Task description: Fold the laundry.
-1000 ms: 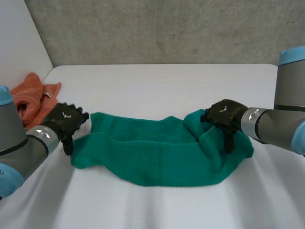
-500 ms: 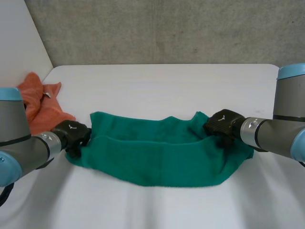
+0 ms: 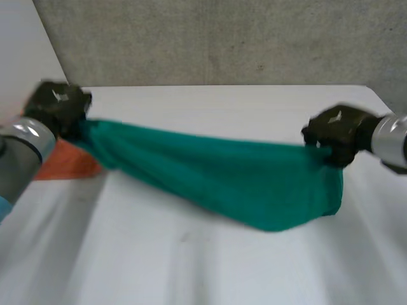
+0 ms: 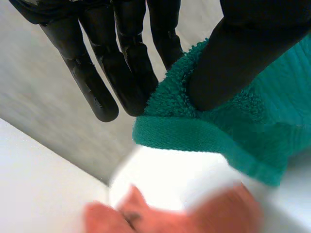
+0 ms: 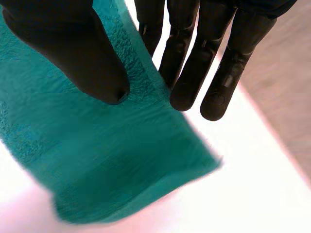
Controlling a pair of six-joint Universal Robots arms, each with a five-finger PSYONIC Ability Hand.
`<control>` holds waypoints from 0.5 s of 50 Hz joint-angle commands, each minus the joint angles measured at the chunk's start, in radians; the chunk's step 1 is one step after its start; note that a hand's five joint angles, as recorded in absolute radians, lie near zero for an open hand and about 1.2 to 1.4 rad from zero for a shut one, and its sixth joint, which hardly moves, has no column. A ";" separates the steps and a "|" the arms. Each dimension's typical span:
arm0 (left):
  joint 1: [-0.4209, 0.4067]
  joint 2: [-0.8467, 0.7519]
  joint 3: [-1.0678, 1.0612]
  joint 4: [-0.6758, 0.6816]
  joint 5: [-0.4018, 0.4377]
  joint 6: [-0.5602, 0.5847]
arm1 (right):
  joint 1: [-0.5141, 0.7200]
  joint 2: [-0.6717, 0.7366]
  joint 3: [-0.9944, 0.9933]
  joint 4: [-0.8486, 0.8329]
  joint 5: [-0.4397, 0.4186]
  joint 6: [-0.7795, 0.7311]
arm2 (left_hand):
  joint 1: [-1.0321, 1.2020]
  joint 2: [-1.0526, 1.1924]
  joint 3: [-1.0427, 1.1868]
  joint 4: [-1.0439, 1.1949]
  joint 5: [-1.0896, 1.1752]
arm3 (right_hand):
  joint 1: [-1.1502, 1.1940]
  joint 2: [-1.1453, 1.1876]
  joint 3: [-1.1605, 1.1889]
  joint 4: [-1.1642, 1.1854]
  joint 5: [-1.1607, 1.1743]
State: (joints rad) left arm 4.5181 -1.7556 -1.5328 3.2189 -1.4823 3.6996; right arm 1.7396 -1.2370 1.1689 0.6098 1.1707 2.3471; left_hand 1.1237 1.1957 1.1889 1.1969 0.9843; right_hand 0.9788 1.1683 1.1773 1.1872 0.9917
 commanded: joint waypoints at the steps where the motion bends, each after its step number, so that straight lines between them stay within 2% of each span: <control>1: -0.022 0.188 -0.020 0.117 0.001 -0.131 | 0.002 -0.202 -0.023 -0.071 -0.005 0.118 | 0.273 0.201 0.207 0.199 0.237 | 0.417 0.228 0.219 0.209 0.230; 6: -0.025 0.232 -0.069 0.145 0.004 -0.148 | 0.001 -0.251 0.008 -0.061 -0.010 0.129 | 0.273 0.201 0.207 0.199 0.237 | 0.417 0.228 0.219 0.209 0.230; 12: -0.034 0.157 -0.102 0.160 0.007 -0.144 | -0.003 -0.234 0.055 0.005 -0.010 0.081 | 0.273 0.201 0.207 0.199 0.237 | 0.417 0.228 0.219 0.209 0.230; 17: -0.036 -0.001 -0.060 0.209 -0.004 -0.142 | 0.001 -0.089 0.032 0.012 0.018 0.002 | 0.273 0.201 0.207 0.199 0.237 | 0.417 0.228 0.219 0.209 0.230; 20: -0.048 -0.106 0.020 0.245 -0.026 -0.142 | 0.005 -0.016 -0.023 0.002 0.036 0.020 | 0.273 0.201 0.207 0.199 0.237 | 0.417 0.228 0.219 0.209 0.230; 25: -0.065 -0.263 0.210 0.289 -0.056 -0.121 | 0.021 0.144 -0.216 -0.126 0.099 0.125 | 0.273 0.201 0.207 0.199 0.237 | 0.417 0.228 0.219 0.209 0.230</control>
State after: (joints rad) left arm 4.4694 -1.8542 -1.5073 3.4597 -1.5066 3.5605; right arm 1.7458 -1.2526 1.1355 0.5984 1.2100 2.3819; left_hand 1.1238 1.1975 1.1937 1.2009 0.9843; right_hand 0.9834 1.1682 1.1771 1.1873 0.9917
